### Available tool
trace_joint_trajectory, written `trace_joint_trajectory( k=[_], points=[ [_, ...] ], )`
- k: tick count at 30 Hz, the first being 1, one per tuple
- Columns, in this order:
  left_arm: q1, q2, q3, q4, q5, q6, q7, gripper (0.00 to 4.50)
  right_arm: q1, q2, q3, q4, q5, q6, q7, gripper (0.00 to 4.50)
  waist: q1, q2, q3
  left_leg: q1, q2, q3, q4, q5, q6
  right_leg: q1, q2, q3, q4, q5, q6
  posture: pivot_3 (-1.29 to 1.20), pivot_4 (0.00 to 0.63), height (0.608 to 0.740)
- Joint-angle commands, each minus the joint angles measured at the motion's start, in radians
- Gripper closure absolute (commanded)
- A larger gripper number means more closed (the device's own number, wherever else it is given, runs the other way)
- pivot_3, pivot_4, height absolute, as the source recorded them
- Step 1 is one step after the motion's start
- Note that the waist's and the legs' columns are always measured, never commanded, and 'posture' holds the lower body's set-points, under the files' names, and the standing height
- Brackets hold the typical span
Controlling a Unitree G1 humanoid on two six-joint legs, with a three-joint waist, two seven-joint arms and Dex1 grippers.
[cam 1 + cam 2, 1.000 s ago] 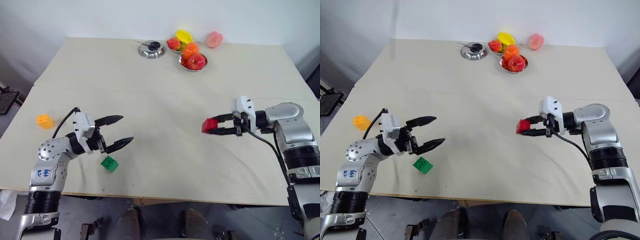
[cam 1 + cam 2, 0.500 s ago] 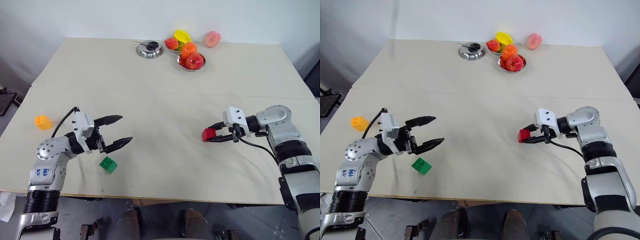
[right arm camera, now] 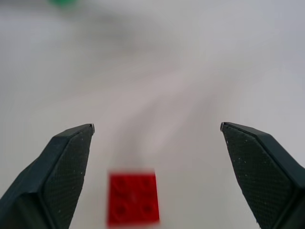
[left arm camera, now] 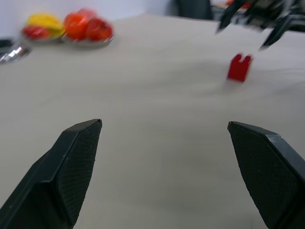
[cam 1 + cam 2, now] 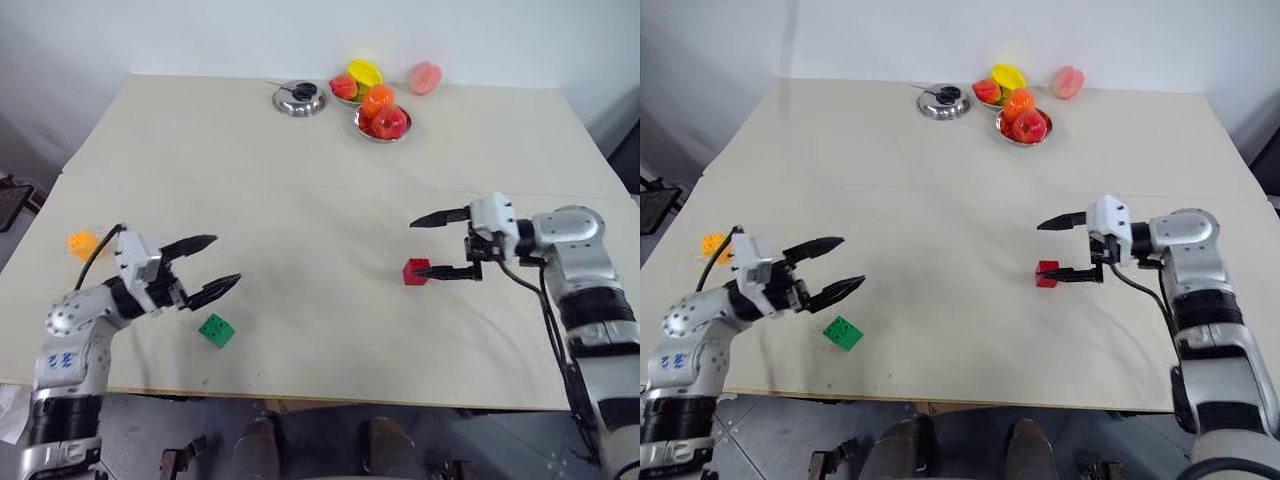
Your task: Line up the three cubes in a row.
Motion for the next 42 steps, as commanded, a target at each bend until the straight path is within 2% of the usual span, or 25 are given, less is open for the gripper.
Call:
trace_joint_trajectory(
  k=[1,4,6,10,14,19,23,26,30,33,36,42],
  points=[
    [0.086,0.020,0.152,0.067,-0.019,-0.064,0.034,0.00,0.109,-0.060,-0.024,-0.213,0.159,0.139,0.062,0.03,-0.001,0.000,0.000,0.000,0.000,0.000,0.000,0.000,0.000,0.000,0.000,0.000,-0.001,0.000,0.000,0.00,0.150,0.740],
    [0.205,-0.004,0.293,0.074,-0.037,-0.094,0.101,0.00,0.235,-0.041,-0.059,-0.371,0.209,0.181,0.037,0.03,-0.002,-0.001,0.000,0.001,0.001,0.000,0.000,-0.001,0.000,0.000,0.000,0.000,-0.004,0.000,0.000,0.00,0.150,0.740],
    [0.285,-0.020,0.335,0.052,-0.049,-0.099,0.099,0.00,0.287,-0.026,-0.077,-0.449,0.228,0.209,0.004,0.03,0.000,-0.001,0.000,0.001,0.001,0.001,0.001,-0.002,0.000,0.000,0.000,0.000,-0.005,0.000,0.000,0.00,0.150,0.740],
    [0.461,-0.009,0.366,0.033,-0.050,-0.126,-0.012,0.00,0.386,-0.004,-0.093,-0.581,0.243,0.238,-0.017,0.03,0.001,-0.001,0.000,0.001,0.001,0.002,0.001,-0.003,0.000,0.000,0.000,0.000,-0.005,0.000,0.000,0.00,0.150,0.740],
    [0.510,0.036,0.361,0.026,-0.056,-0.136,-0.094,0.00,0.421,-0.004,-0.107,-0.602,0.230,0.242,0.004,0.03,0.023,-0.002,0.000,0.001,0.002,0.002,0.001,-0.005,0.000,0.000,0.000,0.000,-0.007,0.000,0.000,0.00,0.150,0.740],
    [0.569,0.057,0.268,-0.135,-0.029,-0.136,-0.173,0.00,0.439,0.011,-0.138,-0.599,0.225,0.208,0.007,0.03,0.026,-0.003,0.000,0.001,0.002,0.002,0.001,-0.006,-0.001,0.001,0.000,0.000,-0.008,0.000,0.000,0.00,0.150,0.740],
    [0.517,-0.037,0.163,-0.253,-0.007,-0.134,-0.059,0.00,0.504,-0.009,-0.169,-0.640,0.251,0.228,0.023,0.03,0.026,-0.003,0.000,0.001,0.002,0.003,0.001,-0.007,-0.001,0.000,0.000,0.000,-0.008,0.000,0.000,0.00,0.150,0.740],
    [0.455,-0.111,0.064,-0.269,0.074,-0.123,0.057,0.00,0.574,0.005,-0.207,-0.660,0.249,0.172,0.031,0.03,0.033,-0.003,0.000,0.001,0.002,0.003,0.002,-0.007,-0.001,0.001,0.000,0.000,-0.007,0.000,0.000,0.00,0.150,0.740],
    [0.399,-0.167,-0.031,-0.262,0.118,-0.119,0.123,0.00,0.652,0.018,-0.243,-0.639,0.221,0.095,0.028,0.03,0.031,-0.004,0.000,0.002,0.002,0.003,0.003,-0.007,0.000,0.002,0.000,0.000,-0.006,0.000,0.000,0.00,0.150,0.740],
    [0.380,-0.172,-0.066,-0.261,0.122,-0.095,0.145,0.00,0.680,0.022,-0.255,-0.645,0.207,0.085,-0.005,0.03,0.027,-0.004,0.000,0.002,0.002,0.003,0.003,-0.007,0.000,0.002,0.000,0.000,-0.006,0.000,0.000,0.00,0.150,0.740],
    [0.374,-0.175,-0.064,-0.262,0.127,-0.103,0.181,0.60,0.703,0.025,-0.267,-0.663,0.202,0.082,-0.023,0.00,0.026,-0.004,0.000,0.002,0.002,0.003,0.003,-0.007,0.000,0.002,0.000,0.000,-0.006,0.000,0.000,0.00,0.150,0.740],
    [0.341,-0.123,-0.112,-0.292,0.105,-0.068,0.130,2.50,0.757,0.023,-0.319,-0.656,0.189,0.056,-0.060,0.00,0.035,-0.004,0.000,0.002,0.002,0.003,0.004,-0.007,0.000,0.002,0.000,0.000,-0.007,0.000,0.000,0.00,0.150,0.740]
  ],
)
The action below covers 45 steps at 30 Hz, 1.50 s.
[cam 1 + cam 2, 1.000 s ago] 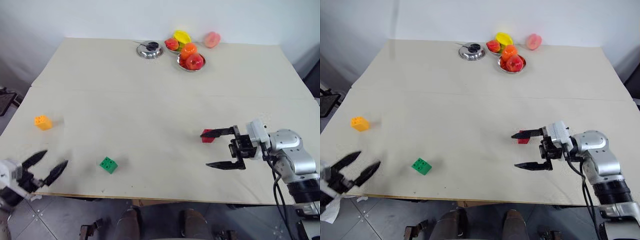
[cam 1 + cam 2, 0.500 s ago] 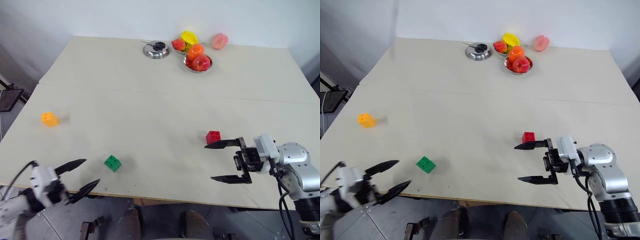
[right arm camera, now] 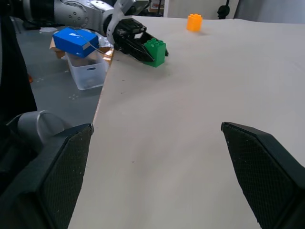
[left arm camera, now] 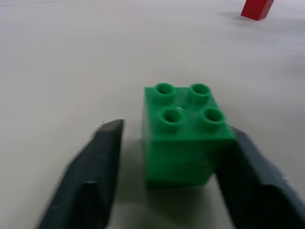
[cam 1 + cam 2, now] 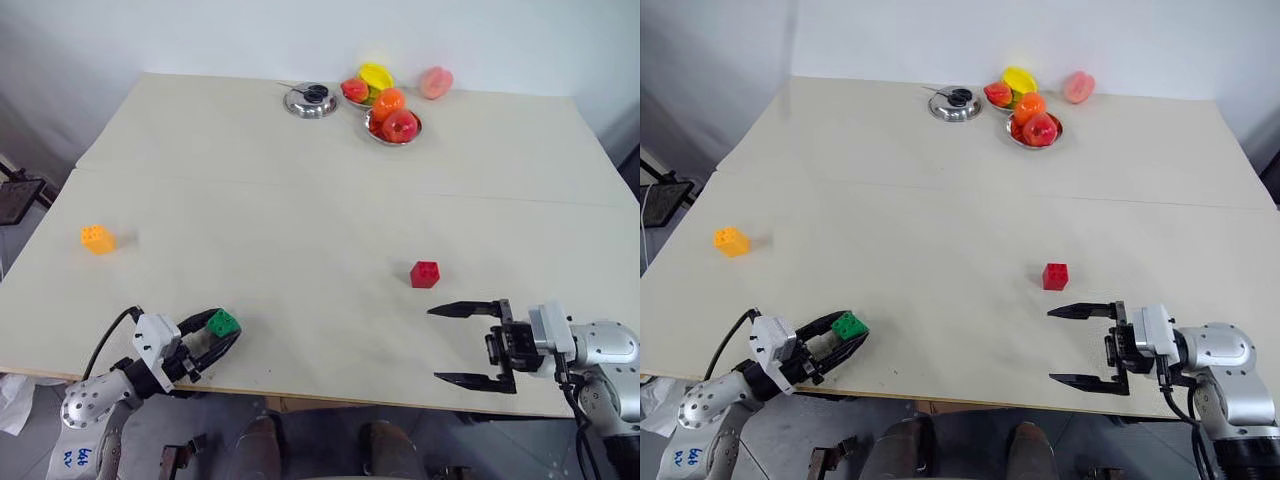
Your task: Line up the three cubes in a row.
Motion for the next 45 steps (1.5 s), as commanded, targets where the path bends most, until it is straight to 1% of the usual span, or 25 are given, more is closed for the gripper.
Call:
trace_joint_trajectory(
  k=[1,2,3,5,6,7,10,13,16,19,21,25,28,30,35,38,45],
  points=[
    [-0.057,0.062,-0.047,-0.047,-0.021,0.035,-0.074,2.84,0.041,-0.005,-0.071,-0.009,-0.004,-0.033,-0.021,0.00,0.007,0.000,0.000,0.000,0.000,0.000,0.000,0.000,0.000,0.000,0.000,0.000,0.000,0.000,0.000,0.00,0.150,0.740],
    [-0.083,0.081,-0.060,-0.045,-0.025,0.044,-0.096,3.01,0.053,-0.006,-0.082,-0.007,-0.007,-0.034,-0.027,0.00,0.014,0.000,0.000,0.000,0.000,0.000,0.000,0.000,0.000,0.000,0.000,0.000,0.000,0.000,0.000,0.00,0.150,0.740],
    [-0.130,0.100,-0.072,-0.033,-0.028,0.061,-0.111,3.00,0.065,-0.007,-0.094,-0.005,-0.008,-0.035,-0.034,0.00,0.020,0.000,0.000,0.000,0.000,0.000,0.000,0.000,0.000,0.000,0.000,0.000,0.000,0.000,0.000,0.00,0.150,0.740],
    [-0.266,0.134,-0.105,0.013,-0.046,0.115,-0.157,3.00,0.086,-0.009,-0.118,0.004,-0.014,-0.041,-0.040,0.00,0.028,0.000,0.000,0.000,0.000,0.000,0.000,0.000,0.000,0.000,0.000,0.000,0.000,0.000,0.000,0.00,0.150,0.740],
    [-0.359,0.148,-0.135,0.052,-0.043,0.159,-0.180,3.00,0.095,-0.011,-0.131,0.009,-0.015,-0.042,-0.044,0.00,0.031,0.000,0.000,0.000,0.000,0.000,0.000,0.000,0.000,0.000,0.000,0.000,0.000,0.000,0.000,0.00,0.150,0.740],
    [-0.445,0.153,-0.163,0.088,-0.050,0.199,-0.211,3.00,0.103,-0.013,-0.141,0.011,-0.016,-0.041,-0.047,0.00,0.032,0.000,0.000,0.000,0.000,0.000,0.001,0.001,0.000,0.000,0.000,0.000,0.000,0.000,0.000,0.00,0.150,0.740],
    [-0.649,0.128,-0.242,0.199,-0.028,0.226,-0.283,3.00,0.118,-0.013,-0.162,0.009,-0.019,-0.044,-0.057,0.00,0.032,0.000,0.000,0.000,0.000,0.000,0.001,0.001,0.001,0.001,0.000,0.000,0.000,0.000,0.001,0.00,0.150,0.740],
    [-0.824,0.049,-0.334,0.352,0.005,0.213,-0.360,3.00,0.135,-0.011,-0.192,-0.001,-0.019,-0.045,-0.076,0.00,0.025,0.001,0.000,0.000,0.000,0.000,0.002,0.001,0.001,0.001,0.001,0.000,0.000,0.001,0.001,0.00,0.150,0.740],
    [-0.959,-0.089,-0.428,0.549,0.082,0.125,-0.389,3.00,0.164,-0.011,-0.229,-0.013,-0.020,-0.050,-0.095,0.00,0.025,0.000,0.000,0.000,-0.001,0.001,0.002,0.001,0.001,0.001,0.001,0.000,0.000,0.001,0.001,0.00,0.150,0.740],
    [-1.060,-0.216,-0.475,0.752,0.151,0.024,-0.385,3.00,0.205,-0.011,-0.262,-0.041,-0.014,-0.046,-0.113,0.00,0.027,-0.001,0.001,-0.001,-0.001,0.001,0.005,0.001,0.001,0.001,0.001,0.000,-0.001,0.001,0.002,0.00,0.150,0.740],
    [-1.125,-0.293,-0.485,0.888,0.185,-0.033,-0.371,3.00,0.238,-0.006,-0.282,-0.071,-0.009,-0.041,-0.129,0.00,0.028,-0.002,0.001,-0.002,-0.001,0.001,0.005,0.001,0.001,0.001,0.001,0.000,-0.001,0.001,0.002,0.00,0.150,0.740],
    [-1.212,-0.374,-0.474,1.080,0.233,-0.142,-0.355,3.00,0.284,0.009,-0.298,-0.125,-0.005,-0.037,-0.166,0.00,0.020,-0.003,0.002,-0.002,-0.001,0.001,0.005,0.001,0.001,0.000,0.001,0.000,-0.002,0.001,0.002,0.00,0.150,0.740],
    [-1.260,-0.407,-0.464,1.189,0.262,-0.196,-0.346,3.00,0.319,0.028,-0.302,-0.179,-0.004,-0.032,-0.200,0.00,0.023,-0.003,0.002,-0.002,-0.001,0.001,0.005,0.001,0.001,0.000,0.000,0.000,-0.002,0.001,0.002,0.00,0.150,0.740],
    [-1.287,-0.410,-0.461,1.254,0.287,-0.210,-0.352,3.00,0.343,0.042,-0.303,-0.220,-0.001,-0.027,-0.226,0.00,0.025,-0.003,0.002,-0.003,-0.001,0.001,0.005,0.000,0.001,0.000,0.000,0.000,-0.002,0.001,0.002,0.00,0.150,0.740],
    [-1.304,-0.377,-0.442,1.318,0.320,-0.249,-0.397,3.00,0.384,0.057,-0.313,-0.248,-0.003,-0.028,-0.248,0.00,0.025,-0.003,0.002,-0.003,-0.001,0.001,0.005,0.000,0.001,0.000,0.000,0.000,-0.002,0.001,0.002,0.00,0.150,0.740],
    [-1.303,-0.371,-0.430,1.341,0.338,-0.259,-0.389,3.00,0.395,0.060,-0.317,-0.241,-0.006,-0.036,-0.251,0.00,0.025,-0.003,0.002,-0.003,-0.001,0.001,0.005,0.000,0.001,0.000,0.000,0.000,-0.002,0.001,0.002,0.00,0.150,0.740],
    [-1.328,-0.397,-0.410,1.391,0.378,-0.260,-0.338,3.00,0.394,0.066,-0.318,-0.196,-0.008,-0.055,-0.254,0.00,0.026,-0.003,0.002,-0.003,-0.001,0.001,0.005,0.000,0.002,0.000,0.000,0.000,-0.002,0.001,0.002,0.00,0.150,0.740]
  ],
)
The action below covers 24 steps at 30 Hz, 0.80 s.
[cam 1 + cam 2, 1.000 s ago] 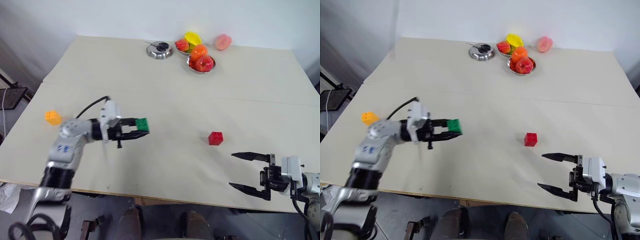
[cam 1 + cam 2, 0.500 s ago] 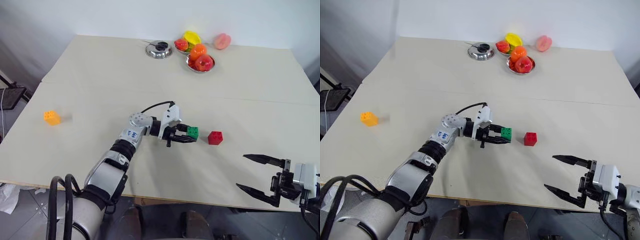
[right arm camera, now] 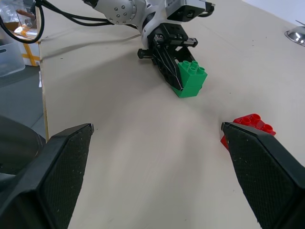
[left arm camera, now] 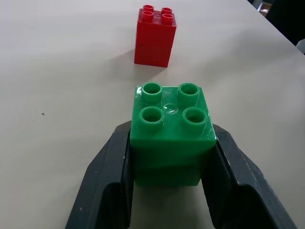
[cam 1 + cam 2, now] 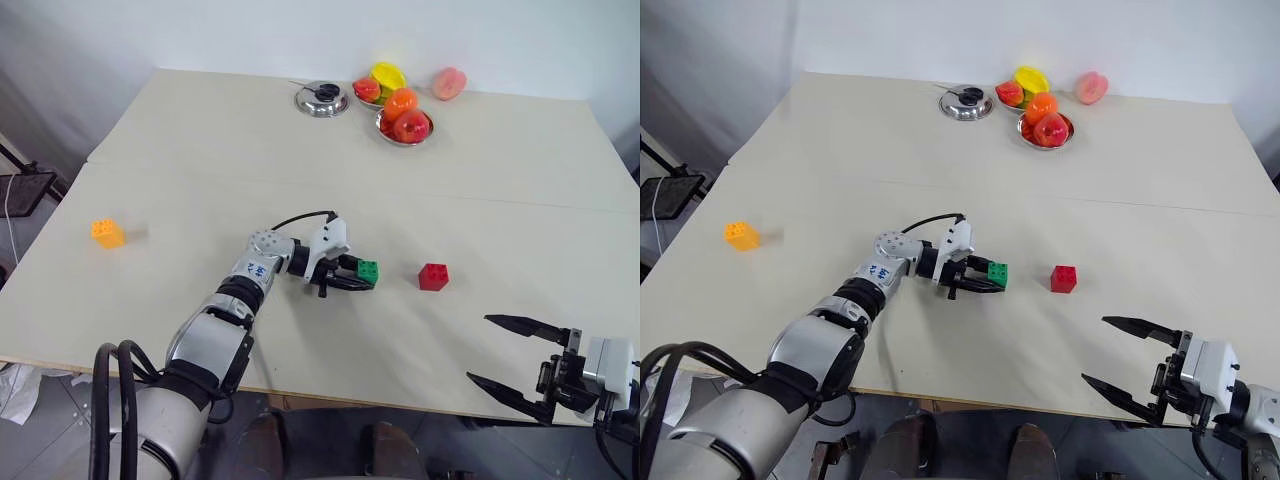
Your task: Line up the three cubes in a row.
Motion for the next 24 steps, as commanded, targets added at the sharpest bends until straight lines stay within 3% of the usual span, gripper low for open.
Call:
trace_joint_trajectory(
  k=[1,3,9,13,17,24],
  points=[
    [-0.031,-0.014,0.014,0.015,0.025,-0.010,0.032,3.00,0.000,0.015,-0.033,0.012,0.016,-0.021,-0.004,0.00,0.000,0.000,0.000,0.000,0.000,0.000,0.000,0.000,0.000,0.000,0.000,0.000,0.000,0.000,0.000,0.00,0.150,0.740],
    [-0.033,-0.012,0.022,0.019,0.031,-0.013,0.047,3.00,0.000,0.018,-0.029,0.015,0.014,-0.026,-0.005,0.00,0.000,0.000,0.000,0.000,0.000,0.000,0.000,0.000,0.000,0.000,0.000,0.000,0.000,0.000,0.000,0.00,0.150,0.740],
    [-0.016,0.036,0.063,-0.001,0.019,-0.061,0.034,1.12,-0.028,0.033,0.004,0.006,0.011,-0.018,-0.018,0.00,-0.007,0.000,0.000,0.000,0.000,0.000,0.000,0.000,0.000,0.000,0.000,0.000,0.001,0.000,0.000,0.00,0.150,0.740],
    [0.059,0.136,0.142,-0.127,-0.092,-0.101,-0.186,0.02,-0.089,0.032,0.047,-0.010,0.027,0.016,-0.020,0.00,-0.011,0.000,0.000,0.000,0.000,0.000,-0.001,0.000,0.000,-0.001,0.000,0.000,0.002,0.000,0.000,0.00,0.150,0.740],
    [0.222,0.270,0.249,-0.399,-0.240,-0.025,-0.277,0.02,-0.175,0.016,0.104,-0.026,0.073,0.101,-0.022,0.00,-0.021,0.001,0.000,0.001,0.000,0.000,-0.001,0.000,0.000,-0.001,0.000,0.000,0.003,0.000,0.000,0.00,0.150,0.740],
    [0.679,0.450,0.515,-0.973,-0.389,0.183,0.030,0.02,-0.366,0.030,0.216,-0.021,0.112,0.225,-0.021,0.00,-0.032,0.001,0.000,0.001,0.001,-0.002,0.000,0.000,0.000,0.001,0.000,0.000,0.005,0.000,0.000,0.00,0.150,0.740]
  ],
)
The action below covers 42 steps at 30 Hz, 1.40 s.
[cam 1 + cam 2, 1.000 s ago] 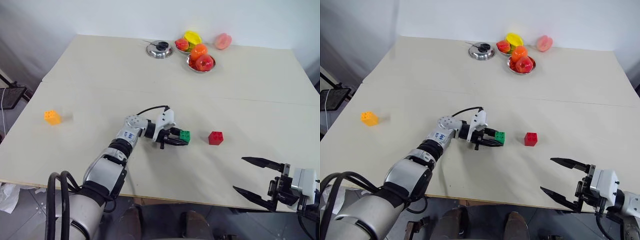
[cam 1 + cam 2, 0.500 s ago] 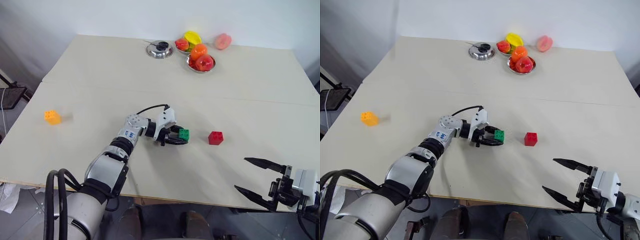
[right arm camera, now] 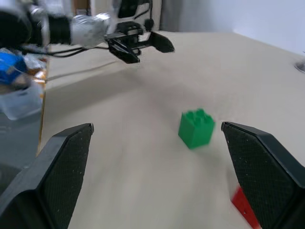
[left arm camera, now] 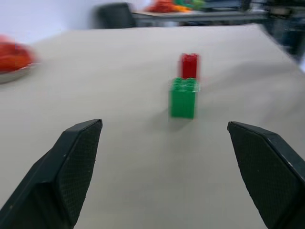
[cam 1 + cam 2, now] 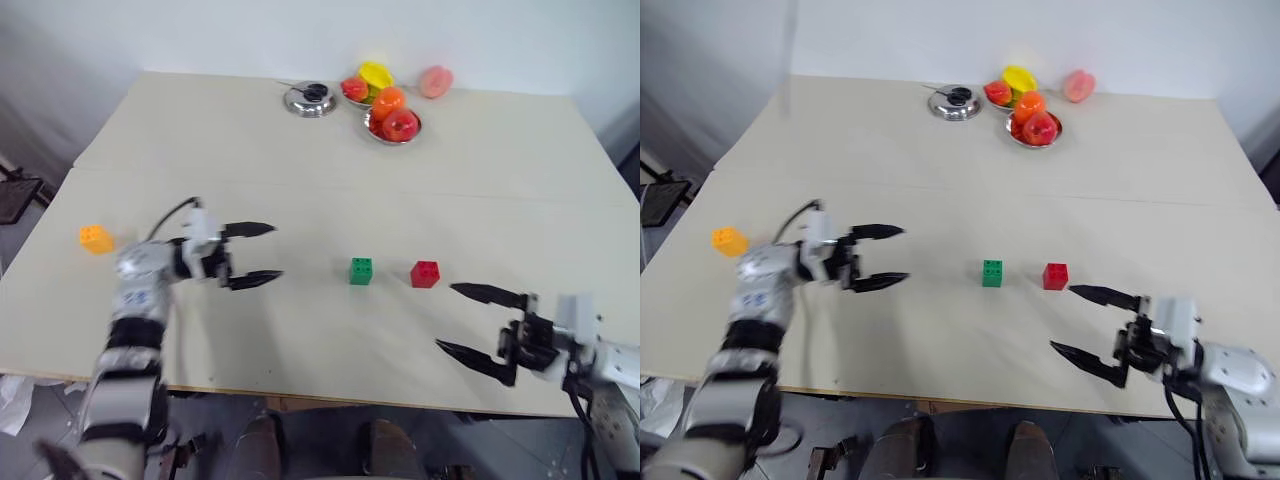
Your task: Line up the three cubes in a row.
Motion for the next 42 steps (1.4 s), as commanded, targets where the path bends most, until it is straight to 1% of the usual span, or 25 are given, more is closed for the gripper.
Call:
trace_joint_trajectory(
  k=[1,3,4,5,7,9,12,14,16,17,21,24,27,31,33,36,39,42],
  points=[
    [0.190,0.046,0.160,-0.246,-0.069,0.078,0.188,0.02,-0.066,0.009,0.042,-0.021,0.035,0.043,0.007,0.00,0.000,0.000,0.000,0.000,0.000,0.000,0.000,0.000,0.000,0.000,0.000,0.000,0.000,0.000,0.000,0.00,0.150,0.740],
    [0.345,0.027,0.285,-0.342,-0.095,0.104,0.329,0.02,-0.117,0.028,0.075,-0.016,0.044,0.061,0.010,0.00,0.001,0.000,0.000,0.001,0.000,0.000,0.000,0.000,0.000,0.000,0.000,0.000,0.000,0.000,0.000,0.00,0.150,0.740],
    [0.406,0.012,0.337,-0.369,-0.092,0.090,0.393,0.02,-0.137,0.038,0.089,-0.012,0.036,0.056,0.014,0.00,0.001,0.000,0.000,0.001,0.000,0.000,0.000,0.000,0.000,0.000,0.000,0.000,0.000,0.000,0.000,0.00,0.150,0.740],
    [0.480,-0.021,0.402,-0.401,-0.096,0.088,0.475,0.02,-0.160,0.052,0.102,-0.009,0.031,0.049,0.014,0.00,0.001,0.000,0.000,0.001,0.000,0.000,0.000,0.000,0.001,0.000,0.000,0.000,-0.001,0.000,0.000,0.00,0.150,0.740],
    [0.577,-0.072,0.487,-0.438,-0.101,0.081,0.596,0.02,-0.186,0.072,0.118,-0.002,0.019,0.034,0.020,0.00,0.004,0.000,0.000,0.001,0.000,0.000,0.000,0.000,0.001,0.001,0.000,0.000,-0.002,0.000,0.000,0.00,0.150,0.740],
    [0.706,-0.135,0.574,-0.436,-0.126,0.071,0.661,0.02,-0.218,0.083,0.131,0.002,0.013,0.022,0.032,0.00,0.005,-0.001,0.000,0.001,0.000,0.000,0.001,-0.001,0.001,0.001,0.000,0.000,-0.002,0.000,0.000,0.00,0.150,0.740],
    [0.809,-0.194,0.627,-0.437,-0.132,0.044,0.741,0.02,-0.257,0.095,0.135,0.003,0.017,0.027,0.032,0.00,0.004,-0.002,-0.001,0.002,0.000,0.000,0.001,-0.002,0.001,0.001,0.000,0.000,-0.002,0.000,0.000,0.00,0.150,0.740],
    [0.833,-0.230,0.647,-0.462,-0.154,0.046,0.802,0.02,-0.273,0.091,0.135,0.002,0.024,0.039,0.036,0.00,0.014,-0.002,-0.001,0.002,0.000,0.000,0.001,-0.003,0.002,0.001,0.000,-0.001,-0.002,0.000,0.000,0.00,0.150,0.740],
    [0.836,-0.246,0.639,-0.481,-0.156,0.053,0.846,0.02,-0.275,0.087,0.136,0.006,0.027,0.050,0.043,0.00,0.026,-0.003,-0.002,0.002,0.000,-0.001,0.001,-0.004,0.003,0.001,0.000,-0.001,-0.002,0.000,0.000,0.00,0.150,0.740],
    [0.826,-0.241,0.625,-0.487,-0.144,0.061,0.869,0.02,-0.273,0.085,0.136,0.009,0.025,0.054,0.044,0.00,0.029,-0.004,-0.002,0.002,0.000,-0.001,0.001,-0.004,0.004,0.001,0.000,-0.001,-0.002,0.000,0.000,0.00,0.150,0.740],
    [0.699,-0.159,0.552,-0.477,-0.099,0.172,0.988,0.02,-0.269,0.085,0.137,0.031,0.016,0.056,0.057,0.00,0.035,-0.004,-0.002,0.002,0.000,-0.001,0.001,-0.004,0.004,0.002,0.000,-0.001,-0.003,0.000,-0.001,0.00,0.150,0.740],
    [0.542,-0.090,0.508,-0.425,-0.078,0.233,1.068,0.02,-0.264,0.083,0.140,0.038,0.015,0.058,0.068,0.00,0.030,-0.005,-0.003,0.002,0.000,-0.001,0.001,-0.004,0.003,0.002,0.000,-0.001,-0.002,0.001,-0.001,0.00,0.150,0.740],
    [0.386,-0.026,0.454,-0.310,-0.050,0.322,1.129,0.02,-0.254,0.086,0.142,0.044,0.008,0.052,0.076,0.00,0.027,-0.005,-0.003,0.002,0.000,-0.001,0.001,-0.003,0.001,0.001,0.000,-0.001,-0.001,0.001,-0.001,0.00,0.150,0.740],
    [0.236,0.030,0.396,-0.153,0.001,0.359,1.181,0.02,-0.244,0.088,0.146,0.034,0.003,0.052,0.072,0.00,0.016,-0.005,-0.003,0.002,0.000,0.002,0.000,-0.003,0.001,0.000,0.000,0.000,-0.001,0.001,-0.001,0.00,0.150,0.740],
    [0.184,0.049,0.378,-0.074,0.019,0.336,1.184,0.02,-0.235,0.087,0.146,0.022,0.003,0.053,0.065,0.00,0.009,-0.005,-0.003,0.001,0.000,0.002,-0.001,-0.003,0.000,-0.001,0.000,0.000,-0.001,0.001,-0.001,0.00,0.150,0.740],
    [0.082,0.069,0.328,0.076,0.036,0.325,1.146,0.02,-0.219,0.087,0.146,-0.004,0.002,0.057,0.048,0.00,0.008,-0.005,-0.003,0.001,0.000,0.002,-0.002,-0.002,0.000,-0.001,0.000,-0.001,-0.001,0.001,-0.001,0.00,0.150,0.740],
    [0.052,0.085,0.311,0.141,0.064,0.268,1.151,0.58,-0.209,0.087,0.144,-0.018,0.003,0.057,0.036,0.00,0.003,-0.005,-0.003,0.001,0.000,0.002,-0.002,-0.002,0.000,-0.001,0.000,0.000,-0.001,0.001,0.000,0.00,0.150,0.740],
    [0.027,0.099,0.305,0.191,0.051,0.253,1.104,1.46,-0.199,0.078,0.138,-0.050,0.004,0.073,0.003,0.00,0.002,-0.005,-0.003,0.001,0.000,0.003,-0.003,-0.002,-0.001,-0.002,0.000,0.000,-0.001,0.001,0.000,0.00,0.150,0.740]
  ],
)
